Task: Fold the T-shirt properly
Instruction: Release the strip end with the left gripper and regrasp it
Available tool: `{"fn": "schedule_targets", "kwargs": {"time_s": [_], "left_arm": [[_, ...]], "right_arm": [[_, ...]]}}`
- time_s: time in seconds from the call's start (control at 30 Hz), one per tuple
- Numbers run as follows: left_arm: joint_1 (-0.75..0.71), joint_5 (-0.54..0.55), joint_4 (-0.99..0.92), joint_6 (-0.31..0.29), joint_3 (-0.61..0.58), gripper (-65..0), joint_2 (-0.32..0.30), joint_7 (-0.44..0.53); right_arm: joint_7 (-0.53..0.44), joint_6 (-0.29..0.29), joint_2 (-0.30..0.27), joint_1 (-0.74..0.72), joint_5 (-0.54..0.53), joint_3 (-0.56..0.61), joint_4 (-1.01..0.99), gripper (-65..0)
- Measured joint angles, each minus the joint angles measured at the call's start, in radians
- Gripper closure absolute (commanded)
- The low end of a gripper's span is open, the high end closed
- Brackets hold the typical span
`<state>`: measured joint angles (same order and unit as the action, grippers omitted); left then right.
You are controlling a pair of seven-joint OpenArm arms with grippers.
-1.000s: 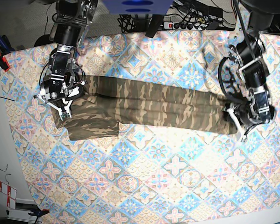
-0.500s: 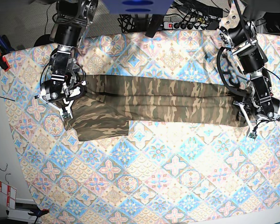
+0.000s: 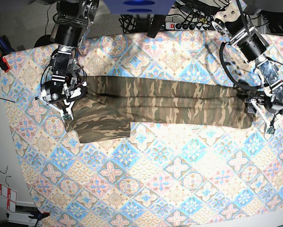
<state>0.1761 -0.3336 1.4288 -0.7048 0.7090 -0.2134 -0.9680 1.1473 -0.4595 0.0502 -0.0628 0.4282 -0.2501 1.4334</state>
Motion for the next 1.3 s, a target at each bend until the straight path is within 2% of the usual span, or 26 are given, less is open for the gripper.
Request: {"fn": "schedule_targets", "kwargs": {"time_s": [0.1, 0.23, 0.4, 0.57, 0.73, 1.0, 1.13, 1.3], "left_arm": [[-0.05, 0.08, -0.002, -0.003, -0.003, -54.8, -0.018, -0.012], [-0.06, 0.151, -0.079, 0.006, 0.001, -54.8, -0.081, -0.011], [-0.066, 0.393, -0.272, 0.009, -0.006, -54.8, -0.186, 0.059], [-0.079, 0.531, -0.423, 0.015, -0.107, -54.8, -0.25, 0.101], [-0.066, 0.555, -0.525, 0.006, -0.134, -54.8, -0.219, 0.231], [0.009, 0.555, -0.664, 0.016, -0.222, -54.1, -0.233, 0.302], [0.006, 0.565, -0.671, 0.017, -0.246, -45.1, -0.215, 0.318], [0.006, 0.547, -0.671, 0.021, -0.269, -24.8, -0.203, 0.309]], "right_arm": [[0.0, 0.0, 0.0, 0.0, 0.001, 0.0, 0.0, -30.8], [-0.001, 0.0, 0.001, 0.003, 0.001, 0.0, 0.0, -30.8], [-0.011, 0.0, 0.0, 0.017, 0.0, 0.0, 0.0, -30.8], [-0.01, 0.0, 0.0, 0.017, 0.0, 0.0, 0.0, -30.8], [-0.01, 0.0, 0.0, 0.016, 0.001, 0.0, 0.0, -30.8], [-0.011, 0.0, 0.0, 0.021, 0.001, 0.001, 0.0, -30.8], [-0.012, 0.0, 0.0, 0.022, 0.0, 0.001, 0.0, -30.8], [-0.012, 0.0, 0.0, 0.022, 0.0, 0.001, 0.0, -30.8]]}}
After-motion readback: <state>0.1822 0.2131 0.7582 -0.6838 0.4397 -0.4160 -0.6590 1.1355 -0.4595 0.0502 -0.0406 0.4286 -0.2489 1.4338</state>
